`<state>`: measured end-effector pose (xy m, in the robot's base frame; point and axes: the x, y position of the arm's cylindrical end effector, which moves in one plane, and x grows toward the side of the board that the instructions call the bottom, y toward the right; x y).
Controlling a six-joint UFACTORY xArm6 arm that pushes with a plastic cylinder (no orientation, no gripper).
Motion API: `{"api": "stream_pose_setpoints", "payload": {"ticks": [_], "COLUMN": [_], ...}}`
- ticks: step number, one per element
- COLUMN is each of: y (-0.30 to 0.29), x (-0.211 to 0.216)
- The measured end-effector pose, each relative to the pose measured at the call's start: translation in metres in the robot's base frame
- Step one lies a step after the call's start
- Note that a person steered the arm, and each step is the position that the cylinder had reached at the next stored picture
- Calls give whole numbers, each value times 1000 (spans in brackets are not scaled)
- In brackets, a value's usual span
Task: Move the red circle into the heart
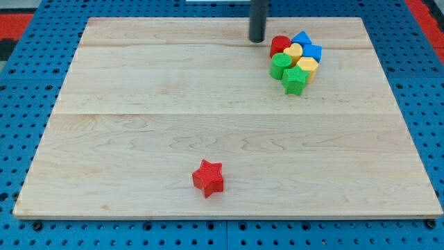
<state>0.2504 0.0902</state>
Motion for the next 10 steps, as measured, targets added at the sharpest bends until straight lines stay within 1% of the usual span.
{"api": "stream_pose_setpoints", "payload": {"ticks": [1,3,4,5,6,7,8,10], "y": [35,-3,-1,7,9,11,34,40], "x": [0,-1,17,21,18,-11,-20,-11]}}
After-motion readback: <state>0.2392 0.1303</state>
